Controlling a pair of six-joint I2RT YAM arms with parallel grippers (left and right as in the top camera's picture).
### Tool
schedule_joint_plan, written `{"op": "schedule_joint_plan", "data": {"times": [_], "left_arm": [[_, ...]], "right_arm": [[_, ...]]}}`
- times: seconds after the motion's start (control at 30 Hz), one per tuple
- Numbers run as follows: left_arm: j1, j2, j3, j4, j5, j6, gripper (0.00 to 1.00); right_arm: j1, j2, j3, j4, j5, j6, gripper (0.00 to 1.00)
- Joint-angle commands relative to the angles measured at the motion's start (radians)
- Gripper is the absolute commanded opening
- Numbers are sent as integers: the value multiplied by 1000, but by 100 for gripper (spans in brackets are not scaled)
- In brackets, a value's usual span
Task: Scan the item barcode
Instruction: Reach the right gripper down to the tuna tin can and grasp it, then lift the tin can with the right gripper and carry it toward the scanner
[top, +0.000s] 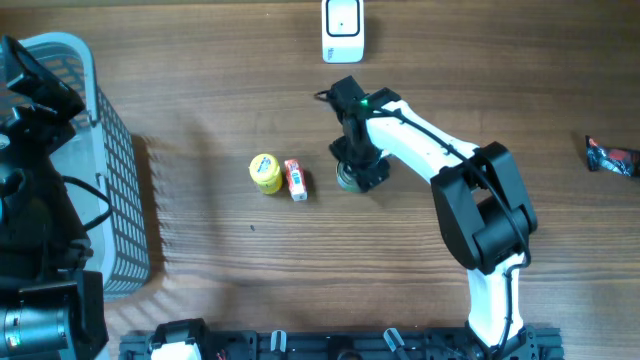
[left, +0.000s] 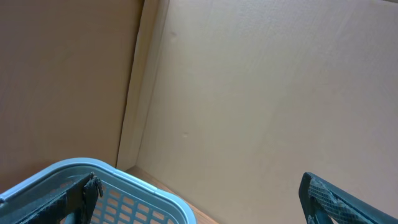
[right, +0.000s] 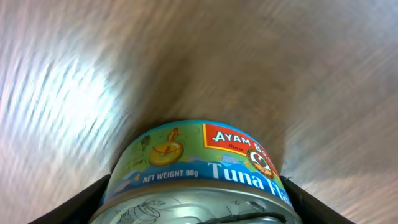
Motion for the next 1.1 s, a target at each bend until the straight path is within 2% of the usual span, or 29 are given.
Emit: {"op": "schedule_joint_plan", "data": {"times": [0.0, 0.1, 0.17, 0.2, 0.3, 0.33, 0.47, 0.57, 0.6, 0.7, 0.77, 0.87, 0.9, 0.93, 0.97, 1.07], "left_arm": [[7, -9, -8, 3, 17, 12, 100], [7, -9, -8, 3, 38, 12, 100], [7, -9, -8, 3, 59, 12, 100], [7, -9, -8, 3, 61, 13, 100], [7, -9, -8, 3, 61, 13, 100], [7, -9, -8, 3, 61, 13, 100], [7, -9, -8, 3, 61, 13, 100], [7, -9, -8, 2, 61, 13, 100], [7, -9, -8, 3, 61, 13, 100], [7, -9, -8, 3, 61, 13, 100], [7, -9, -8, 3, 61, 13, 100], [7, -9, -8, 3, 61, 13, 100], [7, -9, -8, 3, 61, 13, 100], [7, -9, -8, 3, 61, 13, 100], [7, -9, -8, 3, 61, 13, 100], [7, -9, -8, 3, 61, 13, 100]], "right_arm": [[1, 48, -2, -12, 53, -607, 73], [1, 48, -2, -69, 54, -998, 77], [1, 48, -2, -92, 54, -1144, 87], [1, 48, -2, -92, 55, -1220, 87], [1, 48, -2, -85, 90, -1308, 90], [1, 48, -2, -85, 135, -1312, 100], [1, 48, -2, -110, 195, -1300, 100], [1, 47, -2, -133, 180, -1217, 100], [1, 47, -2, -151, 166, -1136, 100], [1, 47, -1, -160, 40, -1082, 100], [1, 46, 2, -162, -4, -995, 100], [1, 46, 2, -177, -28, -736, 100], [1, 46, 2, -187, -30, -617, 100], [1, 46, 2, -216, -35, -430, 100], [1, 46, 2, -224, -45, -328, 100], [1, 46, 2, -208, -48, -103, 100]]}}
